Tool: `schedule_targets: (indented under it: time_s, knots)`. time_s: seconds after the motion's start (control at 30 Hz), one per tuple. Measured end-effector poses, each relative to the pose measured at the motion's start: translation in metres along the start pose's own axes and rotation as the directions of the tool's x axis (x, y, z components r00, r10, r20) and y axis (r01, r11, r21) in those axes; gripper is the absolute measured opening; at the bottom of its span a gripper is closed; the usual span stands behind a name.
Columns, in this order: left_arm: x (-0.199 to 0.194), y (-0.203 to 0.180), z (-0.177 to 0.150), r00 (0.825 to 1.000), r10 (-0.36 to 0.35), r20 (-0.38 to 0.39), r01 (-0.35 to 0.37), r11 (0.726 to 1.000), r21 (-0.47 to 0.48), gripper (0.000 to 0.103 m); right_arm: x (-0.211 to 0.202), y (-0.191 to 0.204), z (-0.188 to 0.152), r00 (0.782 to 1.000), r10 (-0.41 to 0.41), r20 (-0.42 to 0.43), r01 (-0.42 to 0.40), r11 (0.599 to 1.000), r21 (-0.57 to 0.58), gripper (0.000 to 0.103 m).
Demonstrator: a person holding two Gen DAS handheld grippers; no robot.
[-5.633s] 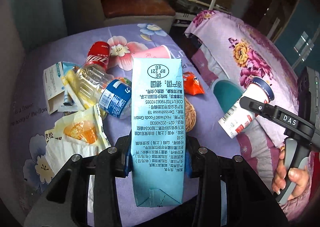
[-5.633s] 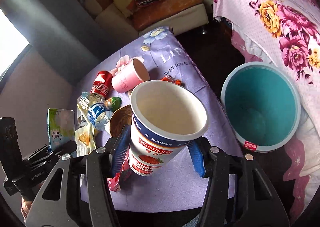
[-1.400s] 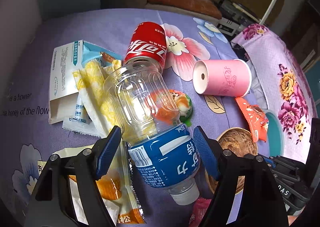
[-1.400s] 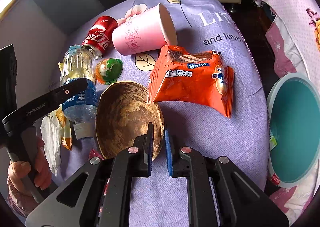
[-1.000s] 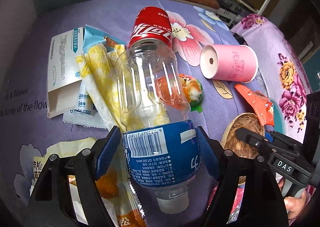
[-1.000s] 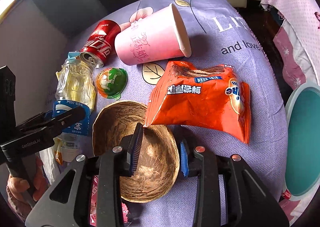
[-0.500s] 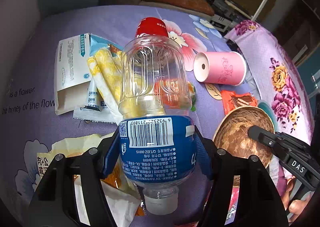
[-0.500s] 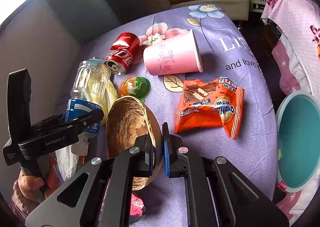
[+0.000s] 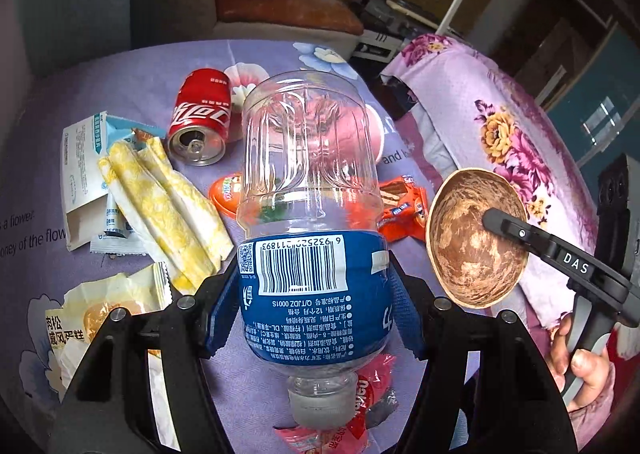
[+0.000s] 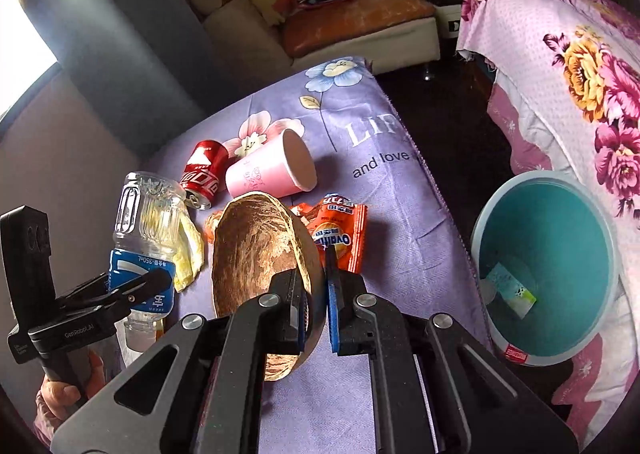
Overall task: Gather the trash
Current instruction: 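Carry bottle and coconut shell over the teal bin and release both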
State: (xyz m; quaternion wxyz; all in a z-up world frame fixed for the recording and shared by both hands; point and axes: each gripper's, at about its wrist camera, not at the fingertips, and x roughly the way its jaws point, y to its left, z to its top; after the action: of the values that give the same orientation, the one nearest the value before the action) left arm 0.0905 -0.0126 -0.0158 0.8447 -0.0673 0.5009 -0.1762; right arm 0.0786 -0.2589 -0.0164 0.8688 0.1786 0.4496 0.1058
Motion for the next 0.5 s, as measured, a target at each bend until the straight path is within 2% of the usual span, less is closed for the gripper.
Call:
schedule_targets:
  time_s: [0.2, 0.5]
  knots:
    - [0.030, -0.062, 0.001, 0.998, -0.017, -0.065, 0.024, 0.995, 0.100, 0.067, -0.028, -0.055, 0.000, 0.996, -0.049, 0.069, 0.042, 0.993, 0.107, 0.008]
    - [0.086, -0.159, 0.003, 0.984, -0.017, -0.175, 0.063, 0.964, 0.259, 0.067, -0.063, -0.139, -0.013, 0.978, -0.154, 0.140, 0.118, 0.964, 0.240, 0.008]
